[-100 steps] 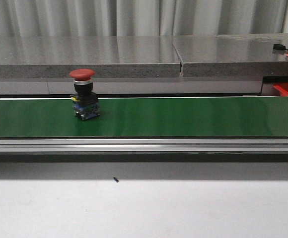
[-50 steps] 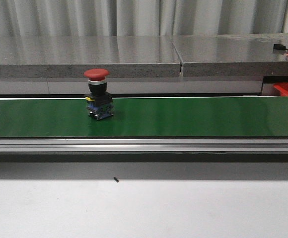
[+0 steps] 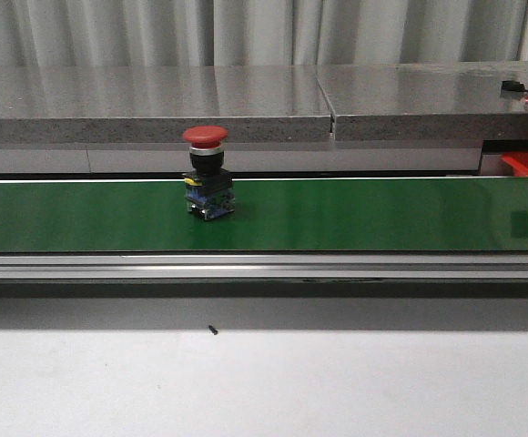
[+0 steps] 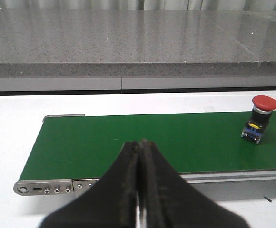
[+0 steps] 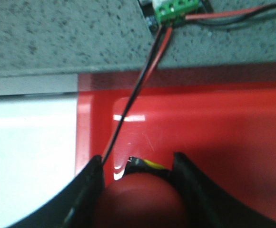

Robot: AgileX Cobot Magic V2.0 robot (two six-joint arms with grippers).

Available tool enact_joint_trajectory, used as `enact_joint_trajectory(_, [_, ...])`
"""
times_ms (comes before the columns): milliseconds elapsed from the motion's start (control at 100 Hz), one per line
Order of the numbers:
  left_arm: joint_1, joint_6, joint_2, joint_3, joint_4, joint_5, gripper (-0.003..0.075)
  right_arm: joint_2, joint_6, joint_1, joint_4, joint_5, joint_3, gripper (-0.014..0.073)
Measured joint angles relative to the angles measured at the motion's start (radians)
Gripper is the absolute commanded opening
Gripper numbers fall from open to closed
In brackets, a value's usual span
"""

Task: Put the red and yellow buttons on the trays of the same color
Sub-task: 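Carry the red button into the red tray, open the right gripper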

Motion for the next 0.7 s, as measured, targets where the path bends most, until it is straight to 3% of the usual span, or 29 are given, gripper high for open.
enact_joint_trajectory(570, [0.000, 0.000, 0.000, 0.000, 0.000, 0.000, -0.0020, 0.063, 0.000, 0.000, 0.007, -0.018, -0.002, 0.0242])
enact_joint_trajectory(640, [0.000, 0.000, 0.000, 0.000, 0.000, 0.000, -0.0020, 0.063, 0.000, 0.000, 0.007, -0.018, -0.002, 0.0286])
enact_joint_trajectory(700, [0.000, 0.000, 0.000, 0.000, 0.000, 0.000, -0.0020, 0.063, 0.000, 0.000, 0.008, -0.018, -0.002, 0.0374])
